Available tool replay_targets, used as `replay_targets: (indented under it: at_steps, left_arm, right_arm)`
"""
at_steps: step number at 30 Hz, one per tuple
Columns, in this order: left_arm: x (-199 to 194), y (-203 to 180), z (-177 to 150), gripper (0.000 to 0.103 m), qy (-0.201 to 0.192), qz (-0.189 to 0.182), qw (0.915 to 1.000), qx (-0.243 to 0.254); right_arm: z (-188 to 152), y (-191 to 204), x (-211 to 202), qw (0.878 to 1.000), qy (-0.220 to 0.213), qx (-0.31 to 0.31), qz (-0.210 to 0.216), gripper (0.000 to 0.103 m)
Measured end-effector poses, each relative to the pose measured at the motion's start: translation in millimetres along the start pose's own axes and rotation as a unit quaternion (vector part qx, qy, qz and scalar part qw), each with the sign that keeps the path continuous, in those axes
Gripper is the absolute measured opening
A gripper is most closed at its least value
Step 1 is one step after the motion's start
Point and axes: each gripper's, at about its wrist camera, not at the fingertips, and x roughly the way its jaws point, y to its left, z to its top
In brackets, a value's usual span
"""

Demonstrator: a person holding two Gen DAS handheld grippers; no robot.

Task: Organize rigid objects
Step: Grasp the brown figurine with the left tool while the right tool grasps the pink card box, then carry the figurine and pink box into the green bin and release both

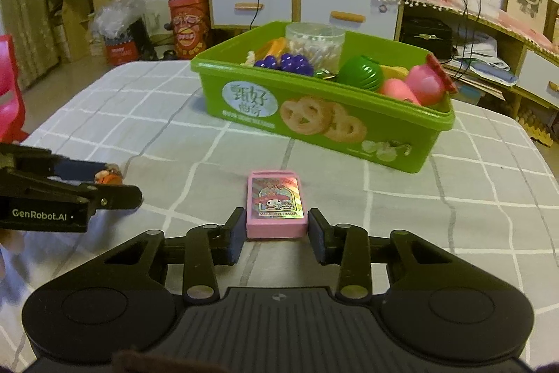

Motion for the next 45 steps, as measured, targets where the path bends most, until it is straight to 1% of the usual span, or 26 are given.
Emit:
replay_targets:
  at_steps: [14,22,28,32,35,40,45]
  left_arm:
    - [-3,-10,13,0.032,-0.016,-0.007,0.9999,-0.002]
    - [-9,-15,25,0.032,-0.03,-0.01,0.9994,-0.015]
    - [-15,-22,41,0.032,-0.04,-0.012,0.9991,-0.008]
    - [-16,-26,58,0.032,-0.055,-0.011,0.9984,-0.003]
    - [-9,-29,74,0.032,-0.065,-0.01,0.9978,-0.009]
    - [8,-39,97,0.032,-0.079,-0.016,0.9966,-0.015]
    - [30,-47,118,0.032,-0.083,-0.015,0.9963,-0.014]
  right_arm:
    - [17,-16,-13,0.999,-0.021,0.042,0.011,0.042]
    - [34,-29,-23,0.996,-0.045,0.074,0.019,0.042]
    - [47,-44,-31,0.992,-0.065,0.102,0.027,0.042]
    - [57,-58,-34,0.988,-0.079,0.124,0.038,0.042]
    - [64,-70,-34,0.985,-0.088,0.139,0.042,0.042]
    - [71,-94,-29,0.973,-0.101,0.195,0.064,0.042]
    - [74,-111,-19,0.964,-0.11,0.234,0.054,0.042]
